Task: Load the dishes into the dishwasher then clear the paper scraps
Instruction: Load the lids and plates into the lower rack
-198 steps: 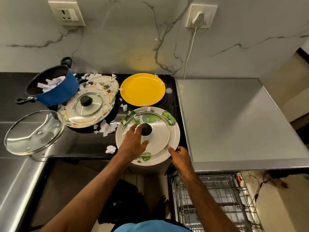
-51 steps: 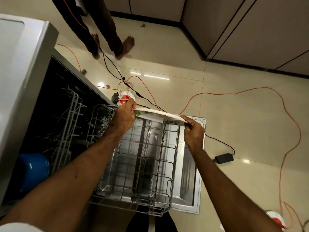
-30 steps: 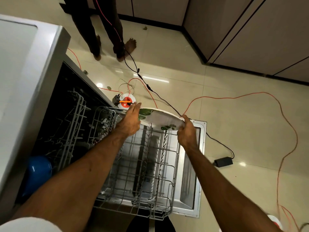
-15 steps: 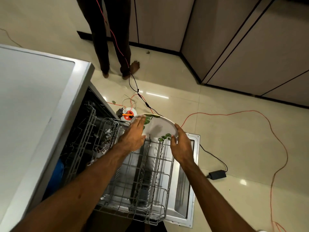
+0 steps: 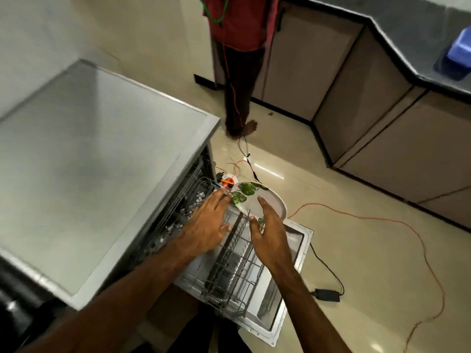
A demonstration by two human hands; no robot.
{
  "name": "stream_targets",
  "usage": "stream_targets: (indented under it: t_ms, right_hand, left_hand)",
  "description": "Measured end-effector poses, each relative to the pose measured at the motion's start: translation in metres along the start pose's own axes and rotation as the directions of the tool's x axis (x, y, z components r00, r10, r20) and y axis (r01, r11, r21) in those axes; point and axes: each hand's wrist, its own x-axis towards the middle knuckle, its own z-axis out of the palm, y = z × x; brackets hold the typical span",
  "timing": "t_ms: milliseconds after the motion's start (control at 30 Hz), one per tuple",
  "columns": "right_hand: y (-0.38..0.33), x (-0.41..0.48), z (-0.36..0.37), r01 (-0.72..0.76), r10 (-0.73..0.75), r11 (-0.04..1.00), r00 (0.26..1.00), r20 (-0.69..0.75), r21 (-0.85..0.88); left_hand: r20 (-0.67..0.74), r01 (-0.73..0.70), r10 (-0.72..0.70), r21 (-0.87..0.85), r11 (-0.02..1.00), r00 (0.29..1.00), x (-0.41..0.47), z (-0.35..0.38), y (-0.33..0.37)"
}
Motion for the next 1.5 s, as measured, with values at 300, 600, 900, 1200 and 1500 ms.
stream_targets:
  t_ms: [300, 600, 900, 1200, 1500]
  right_hand:
    - [-0.082, -0.068, 0.019, 0.199, -0.199, 0.98, 0.944, 0.264, 0.025]
    - [-0.153, -0.111, 0.09, 0.388, -0.334, 0.921, 0.753, 0.567, 0.027]
    - [-0.215, -0.172, 0.182, 0.511, -0.412, 0.857, 0.599, 0.687, 0.067]
    - [-0.233, -0.227, 0.273, 0.473, -0.32, 0.88, 0.518, 0.793, 0.046]
    - [-0.236, -0.237, 0.337, 0.408, -0.278, 0.911, 0.708, 0.649, -0.054]
  left_hand:
    - [-0.134, 0.241, -0.251, -0.084, 0.967, 0.959, -0.147, -0.051, -0.025]
    - [-0.302, 0.523, -0.6, -0.303, 0.797, 0.74, -0.289, -0.066, -0.086]
    - [-0.305, 0.663, -0.815, -0.475, 0.579, 0.493, -0.424, -0.069, -0.132]
    - [-0.158, 0.735, -0.937, -0.585, 0.342, 0.31, -0.521, -0.046, -0.19]
    - [0.009, 0.539, -0.976, -0.835, 0.111, 0.215, -0.561, -0.034, -0.242]
